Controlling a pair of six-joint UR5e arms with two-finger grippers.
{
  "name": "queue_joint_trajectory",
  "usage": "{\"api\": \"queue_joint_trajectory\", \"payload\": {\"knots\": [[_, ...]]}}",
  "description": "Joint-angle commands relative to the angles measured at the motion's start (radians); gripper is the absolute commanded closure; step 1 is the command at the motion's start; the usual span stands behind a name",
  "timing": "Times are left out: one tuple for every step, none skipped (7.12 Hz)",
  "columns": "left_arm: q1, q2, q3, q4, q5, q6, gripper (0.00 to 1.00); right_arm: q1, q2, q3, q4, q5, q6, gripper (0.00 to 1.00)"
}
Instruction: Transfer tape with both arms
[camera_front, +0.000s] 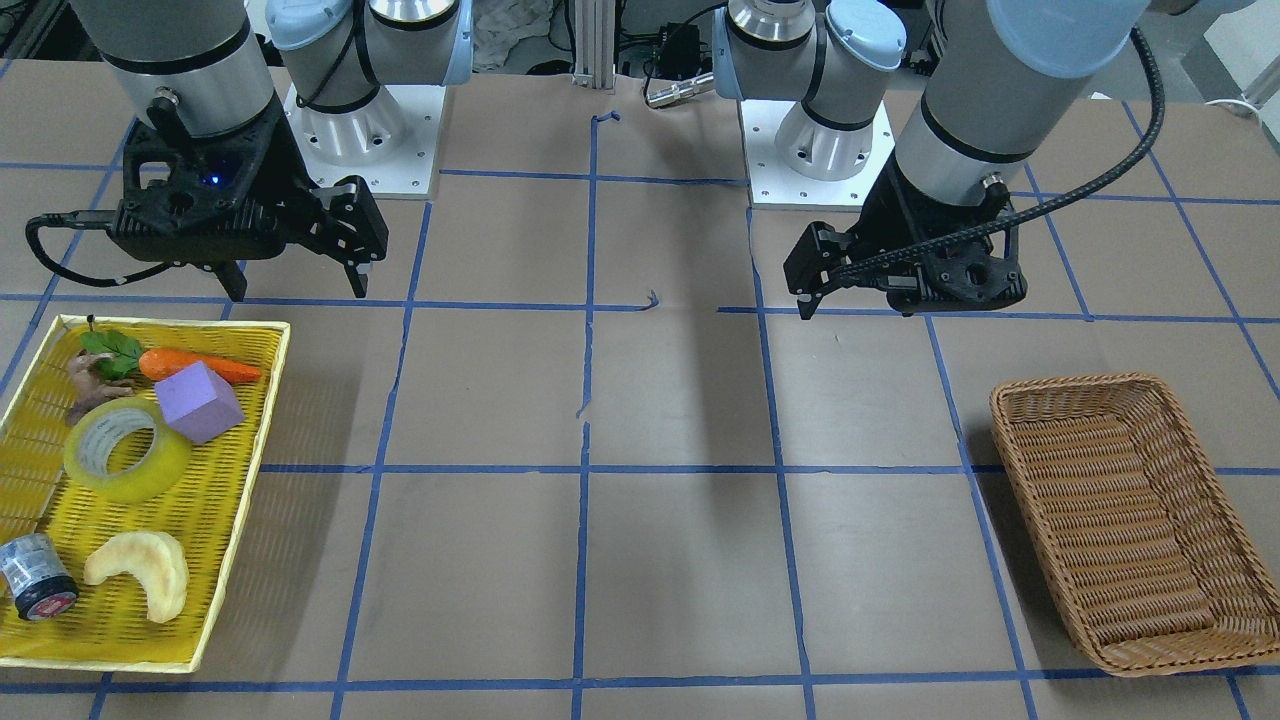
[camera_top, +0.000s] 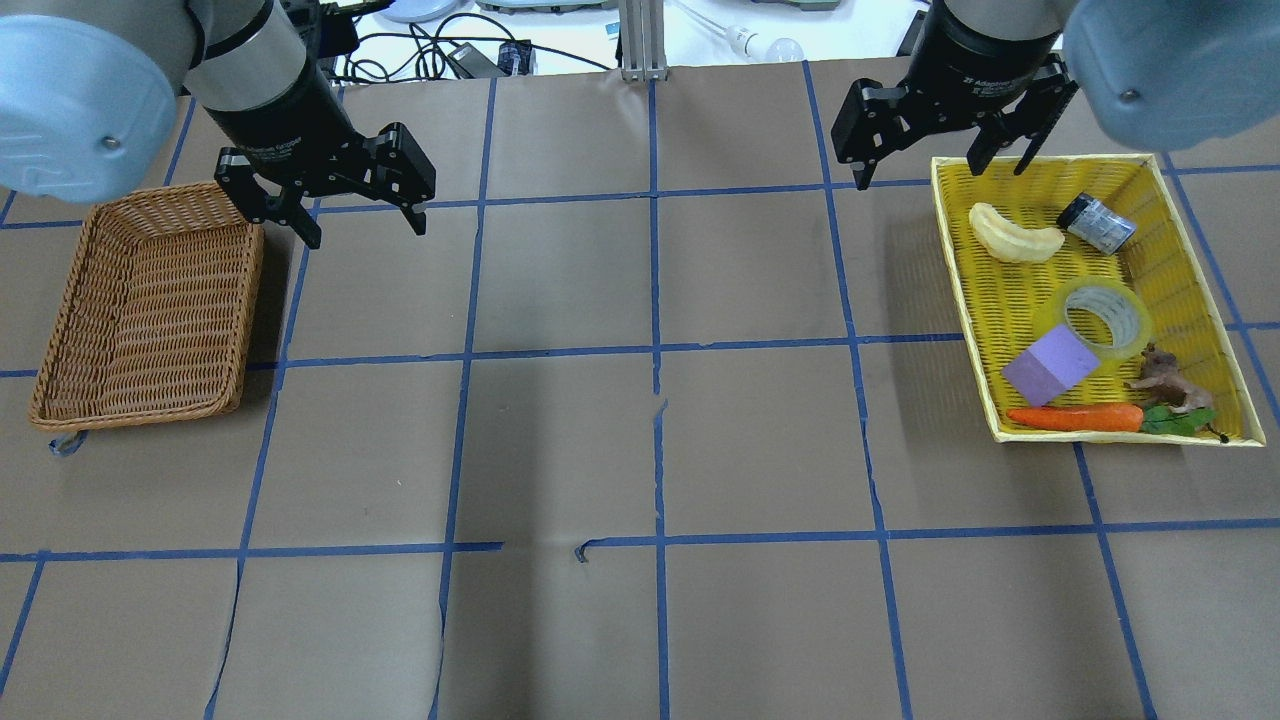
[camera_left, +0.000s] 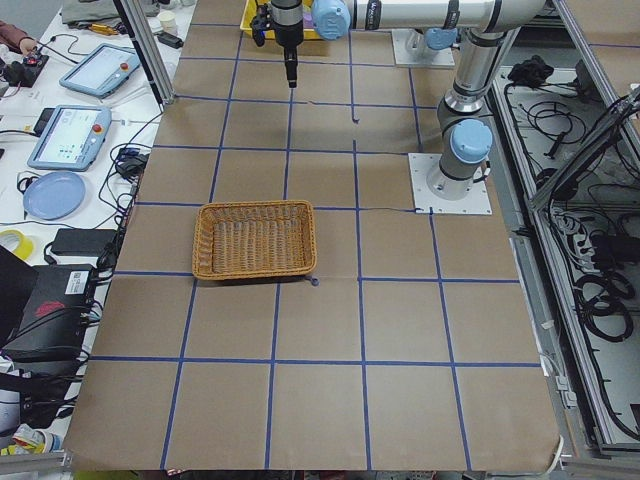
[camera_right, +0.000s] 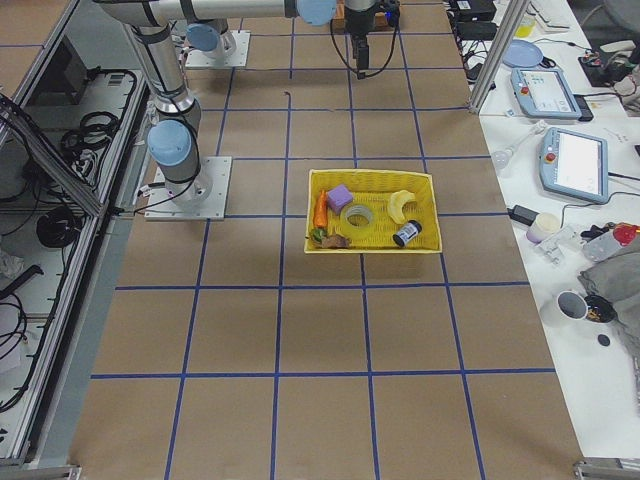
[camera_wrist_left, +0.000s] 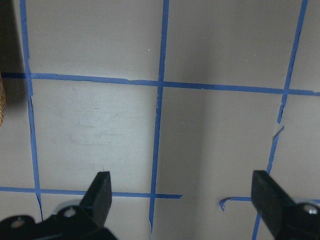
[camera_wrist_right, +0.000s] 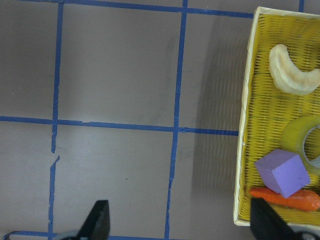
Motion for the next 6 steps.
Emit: {"api": "queue_joint_trajectory", "payload": {"knots": [[0.000,-0.001,0.000,-0.008,0.005,0.001,0.00,-0.005,0.000,0.002,-0.003,0.000,0.002,0.00],[0.000,0.001,0.000,-0.008,0.005,0.000,0.00,-0.006,0.002,0.002,-0.002,0.005,-0.001,0.01],[0.000,-0.001,0.000,-0.008,0.005,0.001,0.00,-0.009,0.005,0.001,-0.002,0.032,-0.004,0.01],[0.000,-0.001,-0.002,-0.008,0.005,0.001,0.00,-0.011,0.003,0.001,-0.002,0.031,-0.001,0.01],[0.000,0.001,-0.002,-0.008,0.005,0.001,0.00,-0.011,0.003,0.002,-0.002,0.032,0.000,0.00],[0.000,0.001,-0.002,-0.008,0.005,0.001,0.00,-0.011,0.003,0.002,-0.002,0.032,0.002,0.00]]}}
